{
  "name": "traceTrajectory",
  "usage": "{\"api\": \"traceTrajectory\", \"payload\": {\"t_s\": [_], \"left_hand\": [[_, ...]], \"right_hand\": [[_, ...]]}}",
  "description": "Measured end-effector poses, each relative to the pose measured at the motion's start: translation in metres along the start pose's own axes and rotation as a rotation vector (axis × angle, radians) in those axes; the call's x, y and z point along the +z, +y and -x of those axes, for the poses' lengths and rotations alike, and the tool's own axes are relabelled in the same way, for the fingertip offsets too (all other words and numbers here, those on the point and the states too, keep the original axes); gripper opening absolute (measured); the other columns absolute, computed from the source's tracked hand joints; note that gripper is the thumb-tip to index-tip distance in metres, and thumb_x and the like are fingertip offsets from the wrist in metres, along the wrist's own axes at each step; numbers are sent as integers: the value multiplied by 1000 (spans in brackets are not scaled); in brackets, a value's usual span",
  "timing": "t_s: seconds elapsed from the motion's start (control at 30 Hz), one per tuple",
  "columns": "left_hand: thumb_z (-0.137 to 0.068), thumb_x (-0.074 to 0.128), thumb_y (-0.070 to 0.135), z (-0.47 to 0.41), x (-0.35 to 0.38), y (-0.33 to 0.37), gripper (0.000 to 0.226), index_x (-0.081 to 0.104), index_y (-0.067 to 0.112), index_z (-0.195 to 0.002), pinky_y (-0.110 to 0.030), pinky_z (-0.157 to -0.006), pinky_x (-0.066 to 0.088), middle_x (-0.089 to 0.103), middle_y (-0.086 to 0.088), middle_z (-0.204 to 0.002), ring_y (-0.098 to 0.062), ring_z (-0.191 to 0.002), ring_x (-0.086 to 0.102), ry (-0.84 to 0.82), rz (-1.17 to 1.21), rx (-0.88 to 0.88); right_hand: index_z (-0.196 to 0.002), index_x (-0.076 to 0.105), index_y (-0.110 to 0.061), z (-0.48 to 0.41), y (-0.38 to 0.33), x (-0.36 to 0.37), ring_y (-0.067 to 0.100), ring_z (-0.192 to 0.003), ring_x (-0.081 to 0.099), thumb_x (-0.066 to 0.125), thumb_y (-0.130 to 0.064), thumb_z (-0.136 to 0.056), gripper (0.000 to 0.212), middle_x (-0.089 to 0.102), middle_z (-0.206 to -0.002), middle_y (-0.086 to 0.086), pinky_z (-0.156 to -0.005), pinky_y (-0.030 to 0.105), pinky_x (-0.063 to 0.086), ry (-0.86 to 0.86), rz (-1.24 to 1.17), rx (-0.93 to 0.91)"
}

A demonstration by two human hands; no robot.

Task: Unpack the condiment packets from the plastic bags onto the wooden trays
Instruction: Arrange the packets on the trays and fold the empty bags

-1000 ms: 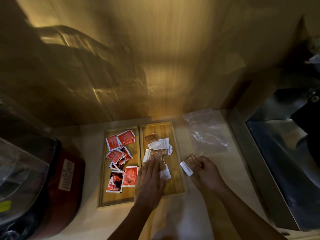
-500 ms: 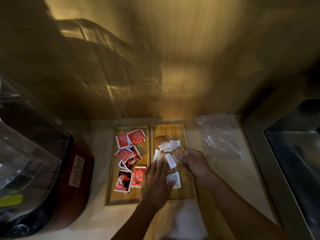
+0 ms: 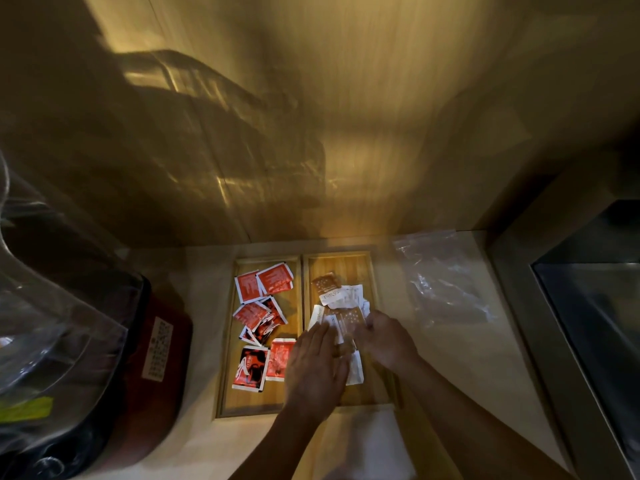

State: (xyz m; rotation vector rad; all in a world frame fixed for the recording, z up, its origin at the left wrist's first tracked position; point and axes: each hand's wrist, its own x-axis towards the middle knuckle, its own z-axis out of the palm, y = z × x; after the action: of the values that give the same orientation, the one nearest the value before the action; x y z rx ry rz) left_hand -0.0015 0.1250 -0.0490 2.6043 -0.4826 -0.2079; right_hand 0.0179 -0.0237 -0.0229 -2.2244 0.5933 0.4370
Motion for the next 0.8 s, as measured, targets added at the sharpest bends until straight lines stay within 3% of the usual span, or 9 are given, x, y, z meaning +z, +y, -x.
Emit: {"api": "traceTrajectory", "payload": {"t_s": [0.07,0.17,0.23,0.33,0.57,0.67,0.8], "left_hand": [[-86,42,46,-10,1,8,51,55,16,-125,-36,-102,39,62,-3,-128,-20,-121,56,32,-8,36],[-85,32,47,-28,-1,28,52,52,21,-126,-34,-109,36,57,1,-131,-16,-125,49,15,34,71],[-83,27,48,-41,0,43,55,52,20,-124,-34,-107,37,58,-1,-128,-17,-122,50,9,36,80],[-84,34,44,-64,2,72,51,53,16,-122,-32,-101,36,59,-4,-125,-21,-118,51,9,58,94],[-80,29,45,-114,35,113,62,49,9,-125,-36,-98,40,56,-12,-125,-28,-115,53,-75,18,55],[-87,43,34,-130,48,126,48,44,9,-128,-31,-101,35,50,-9,-130,-24,-120,47,-134,79,-3],[-85,60,32,-143,63,137,60,36,6,-134,-28,-102,32,43,-10,-135,-24,-125,42,-170,199,-141]], "right_hand": [[-68,51,-26,2,0,-8,22,-78,61,50,-35,-87,20,69,-90,6,-64,29,42,44,18,-24],[-88,62,-16,3,4,-25,25,-84,64,49,-34,-87,21,70,-92,6,-71,33,48,138,5,-27],[-82,60,-17,0,11,-40,24,-80,64,49,-29,-86,18,69,-83,4,-71,33,49,182,-36,-35],[-74,56,-22,-8,26,-68,25,-80,63,51,-28,-86,15,63,-76,2,-70,32,47,245,-57,-40],[-81,57,-16,-35,79,-109,23,-86,61,49,-19,-88,12,68,-95,8,-74,33,47,363,-24,38],[-102,60,-9,-51,103,-120,27,-104,54,48,-17,-86,21,60,-112,12,-88,34,42,443,84,56],[-113,52,-8,-69,116,-127,31,-113,52,50,-23,-86,31,56,-121,14,-92,38,40,432,113,174]]}}
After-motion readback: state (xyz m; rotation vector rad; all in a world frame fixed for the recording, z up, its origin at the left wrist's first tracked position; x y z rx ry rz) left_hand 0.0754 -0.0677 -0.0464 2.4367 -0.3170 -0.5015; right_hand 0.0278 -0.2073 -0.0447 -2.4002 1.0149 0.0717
